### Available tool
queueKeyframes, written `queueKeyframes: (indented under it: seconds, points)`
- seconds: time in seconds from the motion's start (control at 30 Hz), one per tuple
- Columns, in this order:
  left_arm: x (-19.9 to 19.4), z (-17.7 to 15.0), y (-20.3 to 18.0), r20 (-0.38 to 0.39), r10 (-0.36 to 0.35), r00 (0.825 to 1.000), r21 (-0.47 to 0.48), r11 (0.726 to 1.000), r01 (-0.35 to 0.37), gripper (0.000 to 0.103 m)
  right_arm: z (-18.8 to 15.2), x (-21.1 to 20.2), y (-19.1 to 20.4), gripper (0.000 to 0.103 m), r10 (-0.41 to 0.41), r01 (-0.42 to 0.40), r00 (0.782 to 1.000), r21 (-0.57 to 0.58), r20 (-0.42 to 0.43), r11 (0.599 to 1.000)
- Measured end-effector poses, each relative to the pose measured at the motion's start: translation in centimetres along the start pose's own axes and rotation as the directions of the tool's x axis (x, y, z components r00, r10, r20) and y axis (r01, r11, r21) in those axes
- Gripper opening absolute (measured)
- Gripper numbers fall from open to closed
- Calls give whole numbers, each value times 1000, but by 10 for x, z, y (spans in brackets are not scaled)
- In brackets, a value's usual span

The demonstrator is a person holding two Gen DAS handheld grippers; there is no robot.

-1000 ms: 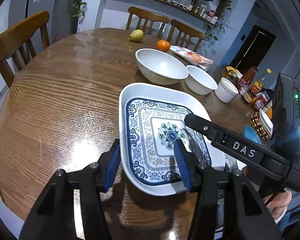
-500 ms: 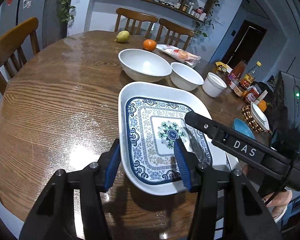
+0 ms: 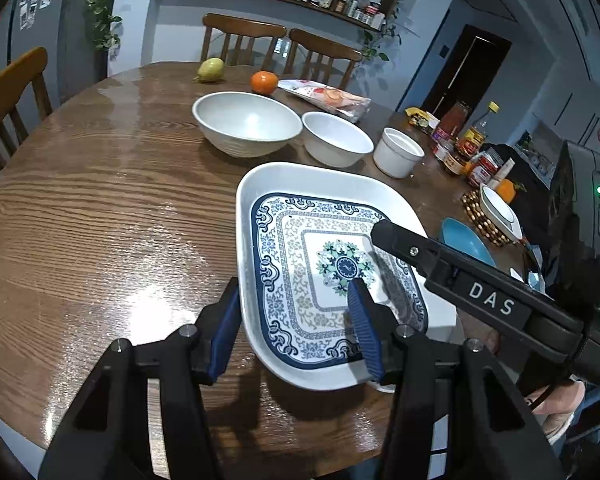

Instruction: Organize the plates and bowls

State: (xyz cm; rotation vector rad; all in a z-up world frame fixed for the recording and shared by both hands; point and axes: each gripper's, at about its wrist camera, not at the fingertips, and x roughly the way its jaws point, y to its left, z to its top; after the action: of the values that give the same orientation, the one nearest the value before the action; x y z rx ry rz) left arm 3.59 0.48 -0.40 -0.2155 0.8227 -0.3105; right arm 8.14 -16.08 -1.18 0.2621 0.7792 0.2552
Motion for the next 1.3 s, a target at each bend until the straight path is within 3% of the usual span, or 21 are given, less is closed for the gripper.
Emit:
queueKeyframes:
  seconds: [1.3]
  points:
    - [32,-18,-57,-111,-71,991,111,990,84,51,-23,-33,-52,54,-134,130,990,99,41,987]
